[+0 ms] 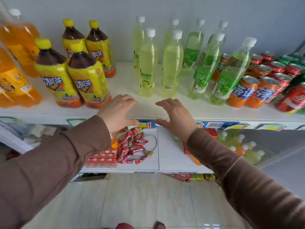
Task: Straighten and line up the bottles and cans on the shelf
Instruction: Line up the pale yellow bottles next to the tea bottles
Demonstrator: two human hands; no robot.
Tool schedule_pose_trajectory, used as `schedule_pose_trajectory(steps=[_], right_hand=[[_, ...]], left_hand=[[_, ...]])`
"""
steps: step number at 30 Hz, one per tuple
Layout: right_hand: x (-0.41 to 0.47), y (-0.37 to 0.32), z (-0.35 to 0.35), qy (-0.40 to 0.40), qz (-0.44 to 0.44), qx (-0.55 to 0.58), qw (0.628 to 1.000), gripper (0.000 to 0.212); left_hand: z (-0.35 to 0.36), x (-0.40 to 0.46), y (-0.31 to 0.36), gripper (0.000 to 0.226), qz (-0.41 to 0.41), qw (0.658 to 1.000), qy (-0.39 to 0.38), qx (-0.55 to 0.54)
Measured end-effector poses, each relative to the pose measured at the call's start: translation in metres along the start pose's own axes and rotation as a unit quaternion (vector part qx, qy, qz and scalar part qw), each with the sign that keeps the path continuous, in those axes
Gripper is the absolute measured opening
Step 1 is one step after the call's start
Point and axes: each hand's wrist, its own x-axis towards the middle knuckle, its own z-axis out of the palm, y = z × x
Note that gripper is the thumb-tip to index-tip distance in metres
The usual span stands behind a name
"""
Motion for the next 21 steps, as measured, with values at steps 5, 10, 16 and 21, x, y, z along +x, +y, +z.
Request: schedule_pose_trajectory(steps=[5,10,16,21], right_hand=[[-0.003,0.001,0.047,0.031,-0.005,-0.002,1.000,0.059],[-0.003,0.005,0.071,0.096,-0.001,-0.033,0.995,0.051],[-0.006,0.008,0.084,0.146,-0.006,-0.063,0.987,0.048],[-0.004,0.008,0.088,0.153,-0.013,-0.076,0.985,0.047]], left_hand=[[0.036,-0.008,-0.013,0.079,-0.034,0.999,0.006,0.012],[0.061,-0.011,-0.024,0.066,-0.031,0.997,0.076,-0.013],[0.077,-0.013,-0.027,0.050,-0.038,0.987,0.148,-0.055],[0.080,-0.012,-0.032,0.047,-0.035,0.983,0.169,-0.064]])
